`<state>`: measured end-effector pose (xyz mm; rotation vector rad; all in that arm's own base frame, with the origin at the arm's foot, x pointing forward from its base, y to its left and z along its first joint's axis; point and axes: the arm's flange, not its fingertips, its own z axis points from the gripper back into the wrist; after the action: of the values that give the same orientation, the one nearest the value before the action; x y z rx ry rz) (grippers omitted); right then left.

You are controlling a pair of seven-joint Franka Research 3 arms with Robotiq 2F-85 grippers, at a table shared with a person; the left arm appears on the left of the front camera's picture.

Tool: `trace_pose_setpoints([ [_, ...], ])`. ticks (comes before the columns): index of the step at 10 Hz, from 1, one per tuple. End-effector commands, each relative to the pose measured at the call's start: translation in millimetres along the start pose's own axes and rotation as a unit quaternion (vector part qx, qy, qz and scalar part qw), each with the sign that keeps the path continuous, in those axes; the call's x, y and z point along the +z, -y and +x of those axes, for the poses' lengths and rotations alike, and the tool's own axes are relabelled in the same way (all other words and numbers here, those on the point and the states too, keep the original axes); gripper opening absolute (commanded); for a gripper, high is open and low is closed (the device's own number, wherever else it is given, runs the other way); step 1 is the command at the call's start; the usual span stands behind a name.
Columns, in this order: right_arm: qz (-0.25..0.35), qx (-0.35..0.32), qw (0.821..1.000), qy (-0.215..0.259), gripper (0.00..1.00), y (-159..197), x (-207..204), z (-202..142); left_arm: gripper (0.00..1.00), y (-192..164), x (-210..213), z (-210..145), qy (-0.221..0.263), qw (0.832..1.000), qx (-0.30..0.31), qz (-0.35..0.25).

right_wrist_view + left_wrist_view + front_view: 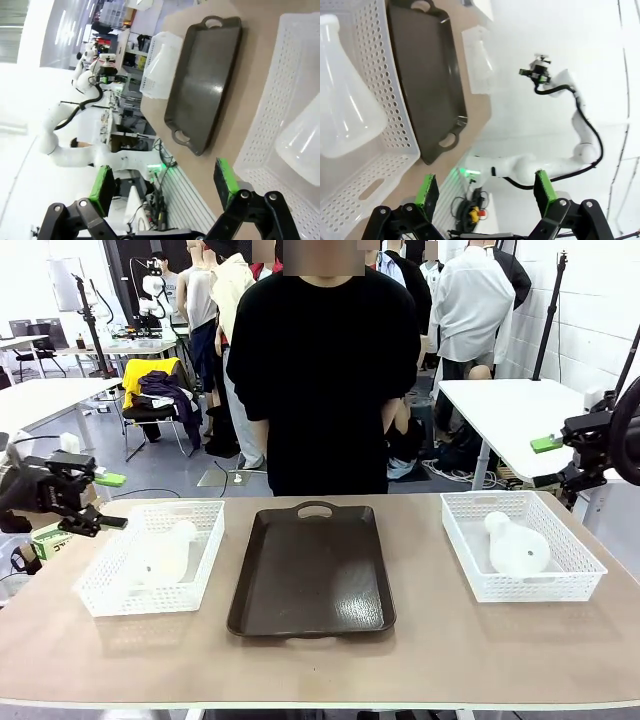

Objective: Prepare the laboratory tools.
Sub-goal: Pick up the Big flask that the person points to.

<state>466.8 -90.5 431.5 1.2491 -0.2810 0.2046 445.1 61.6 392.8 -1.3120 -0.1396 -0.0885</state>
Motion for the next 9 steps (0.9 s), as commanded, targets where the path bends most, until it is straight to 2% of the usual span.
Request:
trace_pose_setpoints([
  [1,0.046,-0.024,0.999,-0.007,1.0,7.3,0.5,7.4,1.0,-4.3,6.6,12.6,0.004,0.998,0.023,-0.051],
  [2,0.054,-0.037,0.998,-0.02,1.0,13.8,2.1,7.4,1.0,-5.5,6.6,11.0,-0.011,0.996,0.017,-0.084],
  [4,0.079,-0.047,0.996,-0.021,1.0,19.5,5.7,6.8,1.0,-8.2,2.0,9.4,-0.015,0.996,0.021,-0.085],
  [7,0.087,-0.044,0.995,-0.012,1.0,21.6,6.0,9.1,1.0,-5.4,2.1,11.3,-0.012,0.997,0.022,-0.078],
  [8,0.068,-0.039,0.997,-0.028,1.0,24.9,1.2,-2.1,1.0,-4.7,0.5,12.9,-0.005,0.997,0.024,-0.07],
  [9,0.068,-0.039,0.997,-0.028,1.0,24.9,1.2,-2.1,1.0,-8.9,0.1,6.6,-0.021,0.997,0.021,-0.075],
])
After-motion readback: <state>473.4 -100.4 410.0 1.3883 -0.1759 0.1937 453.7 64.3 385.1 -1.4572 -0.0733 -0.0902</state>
